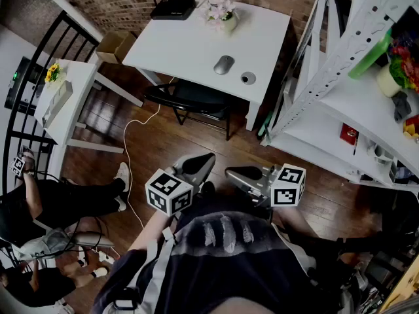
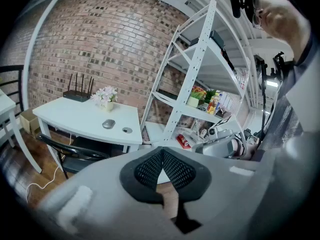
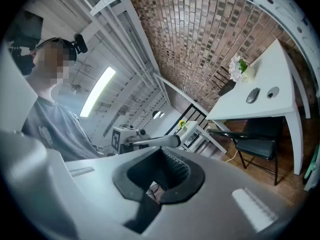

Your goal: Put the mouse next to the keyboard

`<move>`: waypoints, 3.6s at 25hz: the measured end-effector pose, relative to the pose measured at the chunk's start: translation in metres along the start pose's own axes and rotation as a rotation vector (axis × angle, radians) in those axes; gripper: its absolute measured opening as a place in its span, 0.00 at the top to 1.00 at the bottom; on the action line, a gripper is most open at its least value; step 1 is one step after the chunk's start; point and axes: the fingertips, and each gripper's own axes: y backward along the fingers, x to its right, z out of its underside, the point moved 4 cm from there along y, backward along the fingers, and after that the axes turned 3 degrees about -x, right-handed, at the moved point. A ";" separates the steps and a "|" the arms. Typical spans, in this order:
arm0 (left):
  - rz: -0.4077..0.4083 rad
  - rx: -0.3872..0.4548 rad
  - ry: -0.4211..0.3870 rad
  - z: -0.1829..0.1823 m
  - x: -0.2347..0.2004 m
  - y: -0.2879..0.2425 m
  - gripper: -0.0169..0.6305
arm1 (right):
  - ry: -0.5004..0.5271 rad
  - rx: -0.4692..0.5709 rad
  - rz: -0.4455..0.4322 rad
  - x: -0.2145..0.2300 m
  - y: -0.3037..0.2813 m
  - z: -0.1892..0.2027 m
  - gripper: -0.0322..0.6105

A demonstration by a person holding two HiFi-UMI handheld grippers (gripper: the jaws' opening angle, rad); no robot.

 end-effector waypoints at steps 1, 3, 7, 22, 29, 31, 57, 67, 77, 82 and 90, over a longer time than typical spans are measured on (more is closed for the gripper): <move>0.000 0.004 0.001 -0.003 -0.003 -0.002 0.97 | 0.005 -0.008 0.007 0.003 -0.001 0.000 0.94; 0.000 0.011 0.002 -0.009 -0.011 -0.006 0.97 | 0.016 -0.018 0.020 0.009 -0.002 -0.002 0.94; 0.013 0.027 0.000 -0.020 -0.029 -0.013 0.97 | 0.036 -0.016 0.058 0.018 -0.008 -0.015 0.94; 0.178 0.098 0.018 -0.060 -0.141 -0.007 0.97 | 0.130 -0.145 0.335 0.055 -0.100 -0.062 0.94; 0.197 0.074 -0.009 -0.074 -0.189 -0.004 0.97 | 0.122 -0.182 0.404 0.066 -0.137 -0.075 0.94; 0.195 0.066 -0.044 -0.082 -0.194 -0.010 0.97 | 0.116 -0.184 0.416 0.072 -0.138 -0.079 0.94; -0.009 -0.262 -0.319 -0.150 -0.259 -0.214 0.55 | 0.349 -0.288 0.504 0.172 -0.091 -0.161 0.94; 0.008 -0.456 -0.396 -0.122 -0.306 -0.299 0.51 | 0.249 -0.230 0.680 0.177 -0.111 -0.164 0.94; -0.024 -0.535 -0.321 -0.101 -0.319 -0.327 0.51 | 0.196 -0.180 0.727 0.184 -0.099 -0.165 0.94; -0.028 -0.516 -0.303 -0.100 -0.321 -0.331 0.52 | 0.199 -0.181 0.707 0.188 -0.092 -0.167 0.94; -0.030 -0.453 -0.255 -0.096 -0.321 -0.327 0.53 | 0.208 -0.194 0.688 0.192 -0.088 -0.166 0.94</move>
